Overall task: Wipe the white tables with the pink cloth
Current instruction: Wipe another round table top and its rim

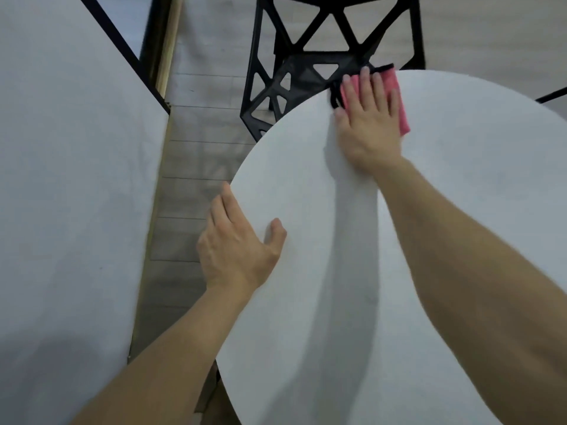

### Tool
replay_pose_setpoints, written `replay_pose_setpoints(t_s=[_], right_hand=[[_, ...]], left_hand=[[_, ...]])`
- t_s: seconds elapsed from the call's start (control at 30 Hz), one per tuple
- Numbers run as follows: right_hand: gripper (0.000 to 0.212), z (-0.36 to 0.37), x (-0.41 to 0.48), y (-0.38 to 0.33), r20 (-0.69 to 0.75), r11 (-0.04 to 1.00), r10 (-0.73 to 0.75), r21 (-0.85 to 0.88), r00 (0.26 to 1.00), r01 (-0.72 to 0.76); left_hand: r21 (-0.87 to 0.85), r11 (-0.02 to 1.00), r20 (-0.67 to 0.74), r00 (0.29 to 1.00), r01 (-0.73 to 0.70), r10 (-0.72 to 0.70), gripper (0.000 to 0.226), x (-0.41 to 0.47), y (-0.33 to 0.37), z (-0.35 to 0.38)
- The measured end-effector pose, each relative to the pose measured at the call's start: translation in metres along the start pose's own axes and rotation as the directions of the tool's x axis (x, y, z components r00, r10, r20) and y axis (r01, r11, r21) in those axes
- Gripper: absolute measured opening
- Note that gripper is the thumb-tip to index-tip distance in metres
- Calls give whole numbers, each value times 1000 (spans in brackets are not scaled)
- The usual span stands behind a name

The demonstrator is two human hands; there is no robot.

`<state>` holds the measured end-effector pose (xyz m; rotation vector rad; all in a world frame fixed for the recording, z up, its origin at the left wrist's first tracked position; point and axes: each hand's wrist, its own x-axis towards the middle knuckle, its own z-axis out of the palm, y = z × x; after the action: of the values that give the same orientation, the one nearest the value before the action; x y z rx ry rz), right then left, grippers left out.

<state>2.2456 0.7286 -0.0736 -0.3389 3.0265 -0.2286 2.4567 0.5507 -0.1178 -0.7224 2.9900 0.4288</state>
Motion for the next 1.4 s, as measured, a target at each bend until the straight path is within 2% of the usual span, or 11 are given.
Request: replay_pose_setpoints(t_s=[0.07, 0.13, 0.2, 0.33, 0.43, 0.77, 0.97, 1.03, 1.13, 1.23, 1.4], right_hand=[[62, 15, -29, -52, 11, 963, -266, -41, 964, 266], [60, 28, -57, -86, 124, 792, -601, -39, 789, 610], [58, 24, -49, -71, 151, 700, -698, -61, 700, 711], [60, -1, 3, 43, -27, 982, -186, -34, 982, 185], [67, -6, 12, 74, -4, 998, 66, -18, 998, -66], [67, 2, 10, 3, -5, 983, -149, -106, 989, 147], [59, 22, -25, -74, 170, 725, -665, -91, 727, 683], [58, 12, -4, -22, 122, 801, -579, -99, 806, 590], [61, -10, 22, 78, -12, 992, -111, -52, 994, 111], [67, -11, 30, 94, -59, 976, 218, 15, 974, -217], [65, 15, 3, -17, 26, 958, -278, -60, 960, 279]], left_hand=[[-9, 1000, 9, 1000, -9, 9, 106, -2, 0, -2], [4, 1000, 16, 1000, -14, 14, 106, -4, 0, -5], [1, 1000, 25, 1000, -8, 8, 105, -4, 0, -5], [-6, 1000, 28, 1000, -2, 2, 103, -2, 1, -4], [-10, 1000, 30, 1000, -3, 4, 103, -2, 0, -4], [-19, 999, 16, 999, -35, 35, 106, -1, -3, 1], [-29, 993, 3, 993, -116, 116, 98, -4, -1, -7], [-66, 990, 12, 992, -128, 129, 97, -1, 1, -11], [-189, 978, -13, 996, -91, 90, 88, 11, 0, -20], [-225, 968, -89, 992, -112, 95, 67, 47, 5, -32], [-255, 948, -103, 980, -192, 171, 37, 132, 56, -41]])
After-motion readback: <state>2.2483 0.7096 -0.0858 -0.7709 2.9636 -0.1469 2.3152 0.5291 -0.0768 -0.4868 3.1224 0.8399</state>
